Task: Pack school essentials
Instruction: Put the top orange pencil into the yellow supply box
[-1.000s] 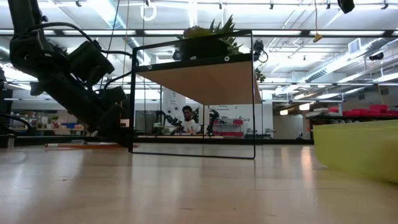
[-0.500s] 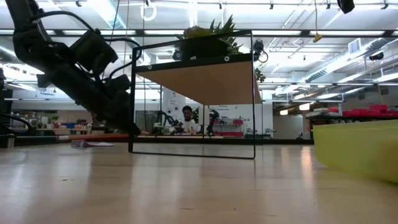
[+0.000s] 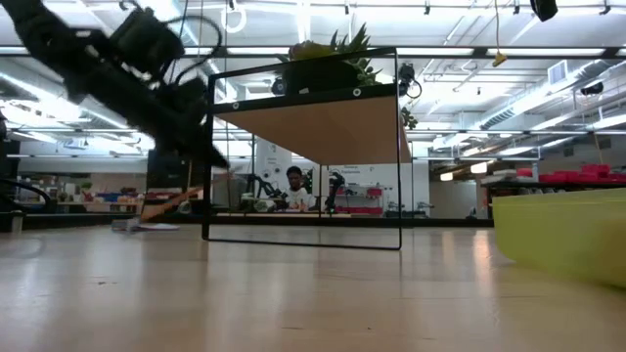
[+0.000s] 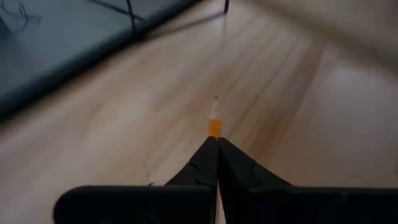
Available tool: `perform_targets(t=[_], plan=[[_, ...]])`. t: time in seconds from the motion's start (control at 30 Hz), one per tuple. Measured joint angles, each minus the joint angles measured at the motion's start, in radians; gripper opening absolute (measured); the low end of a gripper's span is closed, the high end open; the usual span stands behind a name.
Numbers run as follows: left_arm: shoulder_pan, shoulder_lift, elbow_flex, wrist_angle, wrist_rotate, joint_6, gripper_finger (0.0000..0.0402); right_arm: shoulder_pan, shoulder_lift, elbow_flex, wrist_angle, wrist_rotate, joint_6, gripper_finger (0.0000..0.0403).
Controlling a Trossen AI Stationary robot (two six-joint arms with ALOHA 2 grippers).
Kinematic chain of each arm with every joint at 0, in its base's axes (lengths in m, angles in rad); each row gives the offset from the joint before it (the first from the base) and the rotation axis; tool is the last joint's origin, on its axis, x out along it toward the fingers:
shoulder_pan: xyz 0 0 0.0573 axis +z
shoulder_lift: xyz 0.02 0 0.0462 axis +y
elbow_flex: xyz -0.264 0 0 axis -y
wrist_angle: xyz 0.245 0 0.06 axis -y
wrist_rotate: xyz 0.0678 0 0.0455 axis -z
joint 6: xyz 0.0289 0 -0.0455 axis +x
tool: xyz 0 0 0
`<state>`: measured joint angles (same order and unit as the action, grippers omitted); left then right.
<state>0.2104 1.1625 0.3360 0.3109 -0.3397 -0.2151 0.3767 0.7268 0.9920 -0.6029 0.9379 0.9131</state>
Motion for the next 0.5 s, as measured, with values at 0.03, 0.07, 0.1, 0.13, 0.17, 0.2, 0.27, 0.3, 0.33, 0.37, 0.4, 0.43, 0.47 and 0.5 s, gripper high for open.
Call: perform_targets(t=[0.03,0.07,0.1,0.13,0.17,0.2,0.27,0.3,0.33,0.37,0.4,0.43,0.47,0.5], plan=[[0.0,-0.012,0.022,-0.025,-0.001,0.023,0.0006,0.0,0.0,0.0,0.0,0.0,0.0,0.0119],[0.0,-0.021,0.045,-0.049,-0.001,0.043,0.0003,0.0,0.0,0.0,0.0,0.0,0.0,0.0119],[0.0,-0.028,0.067,-0.07,0.0,0.052,0.0001,0.0,0.0,0.0,0.0,0.0,0.0,0.0119],[0.004,-0.032,0.088,-0.092,0.0,0.064,0.0001,0.0,0.0,0.0,0.0,0.0,0.0,0.0119],[0.008,-0.033,0.108,-0.118,0.0,0.065,0.0003,0.0,0.0,0.0,0.0,0.0,0.0,0.0119],[0.014,-0.033,0.123,-0.152,0.0,0.057,0.0005,0.0,0.0,0.0,0.0,0.0,0.0,0.0119],[0.029,-0.026,0.121,-0.212,0.001,0.015,0.0006,0.0,0.0,0.0,0.0,0.001,0.0,0.0119],[0.037,-0.012,0.11,-0.219,0.002,-0.011,0.0007,0.0,0.0,0.0,0.0,0.003,0.0,0.0119],[0.046,0.002,0.095,-0.219,0.004,-0.03,0.0008,0.0,0.0,0.0,0.0,0.003,0.0,0.0119],[0.057,0.01,0.079,-0.214,0.005,-0.039,0.001,0.0,0.0,0.0,0.0,0.003,0.0,0.0119],[0.069,0.016,0.066,-0.2,0.015,-0.04,0.0013,0.0,0.0,0.0,0.0,0.003,-0.001,0.0119],[0.084,0.023,0.055,-0.167,0.041,-0.039,0.0017,0.0,0.0,0.0,0.0,0.003,-0.001,0.0119],[0.101,0.031,0.044,-0.136,0.079,-0.036,0.0021,0.0,0.0,0.0,0.0,0.003,0.0,0.0119],[0.118,0.036,0.038,-0.13,0.119,-0.036,0.0027,0.0,0.0,0.0,0.0,0.003,0.0,0.0119]])
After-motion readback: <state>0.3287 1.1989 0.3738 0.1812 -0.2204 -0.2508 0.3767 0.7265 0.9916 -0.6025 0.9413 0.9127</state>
